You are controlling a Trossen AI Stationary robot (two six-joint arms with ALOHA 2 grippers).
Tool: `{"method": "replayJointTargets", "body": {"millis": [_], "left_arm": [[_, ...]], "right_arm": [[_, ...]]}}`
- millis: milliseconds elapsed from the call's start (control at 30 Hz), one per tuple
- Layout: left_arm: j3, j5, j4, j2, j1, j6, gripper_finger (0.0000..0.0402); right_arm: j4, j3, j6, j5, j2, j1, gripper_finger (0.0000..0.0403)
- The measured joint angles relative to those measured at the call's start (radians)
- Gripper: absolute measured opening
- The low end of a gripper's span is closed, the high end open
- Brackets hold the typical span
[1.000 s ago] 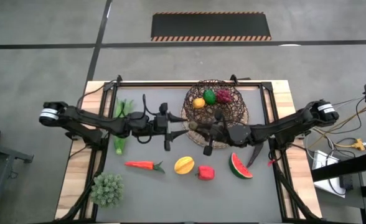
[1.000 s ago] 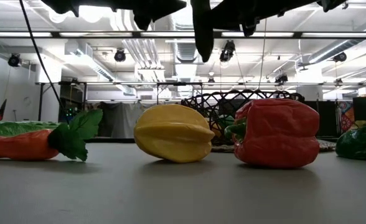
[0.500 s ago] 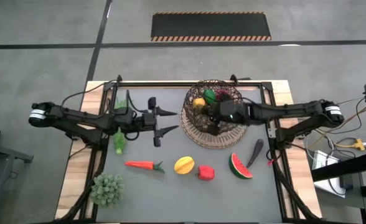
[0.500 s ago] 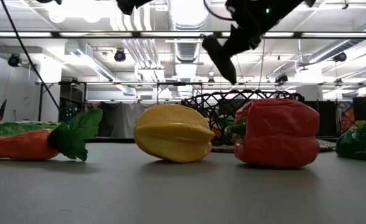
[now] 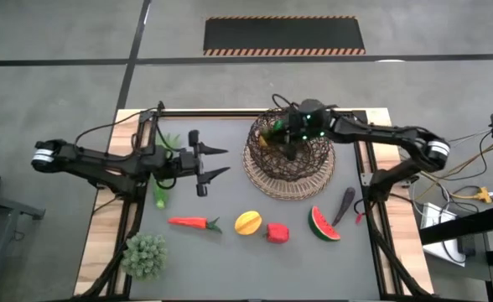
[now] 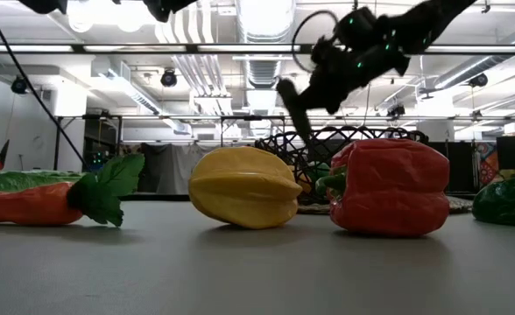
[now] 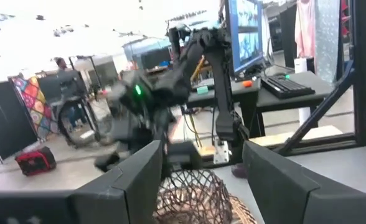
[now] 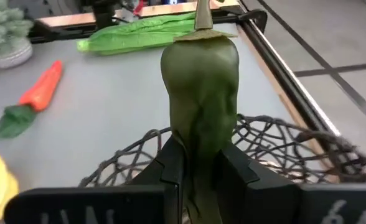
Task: Build produce basket
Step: Put the green chili pepper into the basket
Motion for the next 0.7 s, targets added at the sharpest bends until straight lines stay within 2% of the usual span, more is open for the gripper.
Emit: {"method": "replayJointTargets", "body": {"millis": [167, 333, 567, 700], "left_arm": [[-0.037, -0.002, 0.027, -0.032, 0.000, 0.009, 0.0206], [-0.067, -0.002, 0.065, -0.051, 0.000, 0.013, 0.0206], [-0.093, -0.006, 0.089, -0.074, 0.000, 0.028, 0.0206], [-0.093, -0.006, 0.088, -0.077, 0.000, 0.028, 0.0206]], "right_arm": [[0.156, -0.046, 0.106, 0.078, 0.100, 0.014, 0.0043], [0.193, -0.048, 0.197, 0.155, 0.169, 0.023, 0.0043], [0.200, -0.049, 0.271, 0.162, 0.208, 0.029, 0.0045], [0.193, -0.049, 0.301, 0.171, 0.222, 0.028, 0.0066]]}}
